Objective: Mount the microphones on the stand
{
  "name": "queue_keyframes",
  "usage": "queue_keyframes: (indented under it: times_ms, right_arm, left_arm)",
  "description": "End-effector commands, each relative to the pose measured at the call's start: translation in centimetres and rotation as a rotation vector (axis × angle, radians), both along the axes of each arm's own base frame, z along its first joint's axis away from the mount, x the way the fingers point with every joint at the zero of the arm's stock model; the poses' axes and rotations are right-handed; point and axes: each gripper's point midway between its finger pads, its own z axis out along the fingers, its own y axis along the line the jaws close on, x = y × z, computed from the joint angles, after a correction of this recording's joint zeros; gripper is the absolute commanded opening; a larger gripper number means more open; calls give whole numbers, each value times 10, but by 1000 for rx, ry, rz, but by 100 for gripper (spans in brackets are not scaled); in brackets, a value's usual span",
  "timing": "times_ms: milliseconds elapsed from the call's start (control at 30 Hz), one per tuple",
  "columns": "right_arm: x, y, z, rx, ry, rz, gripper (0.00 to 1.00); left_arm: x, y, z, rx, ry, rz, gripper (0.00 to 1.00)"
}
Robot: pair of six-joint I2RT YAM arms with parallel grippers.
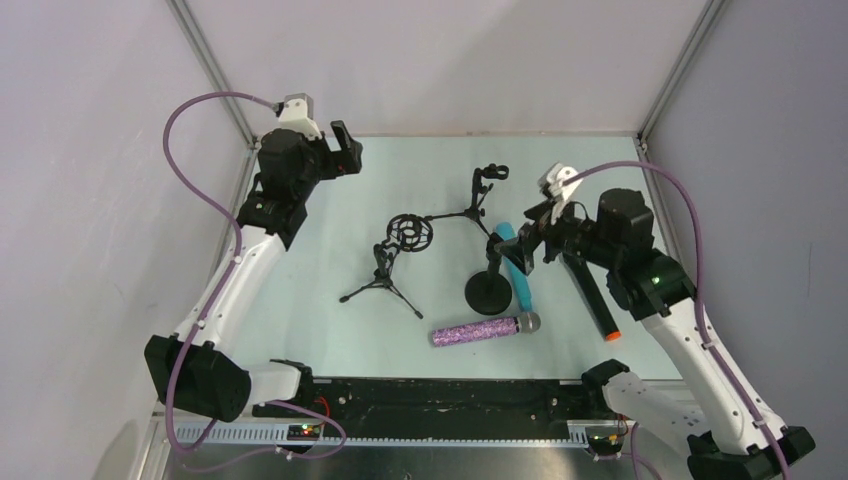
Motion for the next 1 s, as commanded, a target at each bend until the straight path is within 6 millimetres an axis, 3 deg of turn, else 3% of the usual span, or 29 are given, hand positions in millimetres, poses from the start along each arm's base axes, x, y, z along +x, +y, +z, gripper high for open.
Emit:
queue_keyframes:
  times_ms: [0,333,567,733,967]
  right_arm:
    - [-1,12,15,-186,-336,143,99]
    - [3,14,-37,-333,-258,279,99]
    - [-6,4,-49,-294,-196,369,86]
    - [-13,8,-62,-287,-159,446,72]
    - [-3,17,-82,-334,-118,458,62]
  left_arm:
    - [-2,-6,16,-27,-48,-23,98]
    - [1,-10,12,-34,-37,-40,98]
    - [2,-11,12,-36,-37,-41,98]
    - [2,-11,11,-34,-33,-41,98]
    - [2,-13,10,-35,-30,-53,98]
